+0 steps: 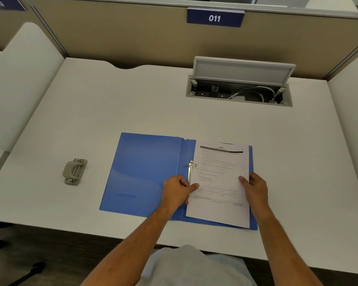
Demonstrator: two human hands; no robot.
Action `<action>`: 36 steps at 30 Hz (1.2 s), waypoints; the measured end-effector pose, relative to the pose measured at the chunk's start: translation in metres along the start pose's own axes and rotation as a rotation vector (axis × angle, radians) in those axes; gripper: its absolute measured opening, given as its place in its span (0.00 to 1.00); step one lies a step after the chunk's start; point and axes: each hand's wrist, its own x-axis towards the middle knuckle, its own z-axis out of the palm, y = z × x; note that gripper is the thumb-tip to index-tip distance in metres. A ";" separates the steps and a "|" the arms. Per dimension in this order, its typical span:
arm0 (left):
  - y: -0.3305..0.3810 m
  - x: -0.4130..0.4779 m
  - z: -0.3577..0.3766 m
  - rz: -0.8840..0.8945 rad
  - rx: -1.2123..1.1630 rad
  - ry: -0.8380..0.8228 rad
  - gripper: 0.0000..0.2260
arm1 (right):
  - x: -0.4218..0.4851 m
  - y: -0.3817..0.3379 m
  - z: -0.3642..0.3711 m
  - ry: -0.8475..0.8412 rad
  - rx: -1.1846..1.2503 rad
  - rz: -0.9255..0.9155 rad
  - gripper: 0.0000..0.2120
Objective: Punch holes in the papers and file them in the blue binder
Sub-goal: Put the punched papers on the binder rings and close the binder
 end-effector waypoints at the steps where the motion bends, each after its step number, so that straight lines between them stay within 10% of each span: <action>1: 0.000 -0.001 0.000 0.007 0.002 0.002 0.17 | 0.000 0.000 0.000 -0.004 0.000 -0.002 0.06; 24: -0.003 -0.042 0.016 0.294 0.310 0.123 0.11 | -0.019 -0.009 -0.001 0.056 0.385 0.145 0.11; 36: 0.021 -0.055 0.094 0.926 1.001 -0.350 0.27 | -0.032 -0.001 -0.011 0.253 0.008 0.038 0.02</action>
